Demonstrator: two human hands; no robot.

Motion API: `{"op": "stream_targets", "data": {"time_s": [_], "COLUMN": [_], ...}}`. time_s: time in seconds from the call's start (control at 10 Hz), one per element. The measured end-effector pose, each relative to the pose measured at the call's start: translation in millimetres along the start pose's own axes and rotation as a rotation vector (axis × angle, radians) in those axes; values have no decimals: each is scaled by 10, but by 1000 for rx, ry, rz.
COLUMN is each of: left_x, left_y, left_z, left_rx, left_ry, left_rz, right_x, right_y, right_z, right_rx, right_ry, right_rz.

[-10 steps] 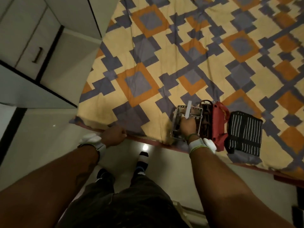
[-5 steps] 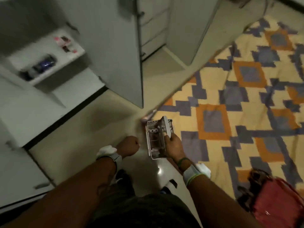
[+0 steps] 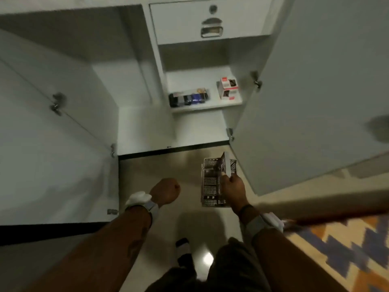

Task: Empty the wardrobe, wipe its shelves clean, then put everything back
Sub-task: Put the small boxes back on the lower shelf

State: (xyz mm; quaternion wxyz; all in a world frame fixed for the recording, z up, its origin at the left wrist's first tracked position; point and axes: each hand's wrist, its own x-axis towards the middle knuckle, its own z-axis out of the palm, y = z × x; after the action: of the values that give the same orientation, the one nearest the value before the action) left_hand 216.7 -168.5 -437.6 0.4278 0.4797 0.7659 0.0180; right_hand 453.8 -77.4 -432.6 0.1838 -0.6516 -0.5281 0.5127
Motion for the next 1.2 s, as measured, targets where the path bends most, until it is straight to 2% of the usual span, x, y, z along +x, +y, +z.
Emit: {"op": "stream_targets", "data": {"time_s": [0.2, 0.3, 0.4, 0.5, 0.6, 0.7, 0.8, 1.0, 1.2], "left_x": [588, 1314, 2135, 2987, 3983, 4346, 4726, 4929, 4994], "left_y": [-62, -69, -39, -56, -353, -334, -397, -445, -492], "left_z": [-262, -312, -325, -352, -125, -20, 181, 686, 855], "left_rx": [-84, -107, -91, -156, -17, 5, -62, -90, -98], "left_ry": [50, 90, 61, 53, -8, -33, 63, -49, -69], "left_rz": [-113, -147, -230, -271, -90, -76, -116, -169, -190], "right_x": [1226, 2115, 3066, 3915, 4723, 5459, 6191, 6835, 6694], "right_y": [-401, -403, -299, -228, -102, 115, 445, 578, 231], "right_z": [444, 793, 1177, 1508, 1796, 2033, 2322, 2676, 2666], "right_rx": [-24, -6, 4, -41, -19, -89, -45, -36, -1], "right_ry": [-165, -284, -337, -319, -289, -253, -289, -211, -234], "right_rz": [17, 36, 76, 62, 28, -29, -18, -53, -59]}}
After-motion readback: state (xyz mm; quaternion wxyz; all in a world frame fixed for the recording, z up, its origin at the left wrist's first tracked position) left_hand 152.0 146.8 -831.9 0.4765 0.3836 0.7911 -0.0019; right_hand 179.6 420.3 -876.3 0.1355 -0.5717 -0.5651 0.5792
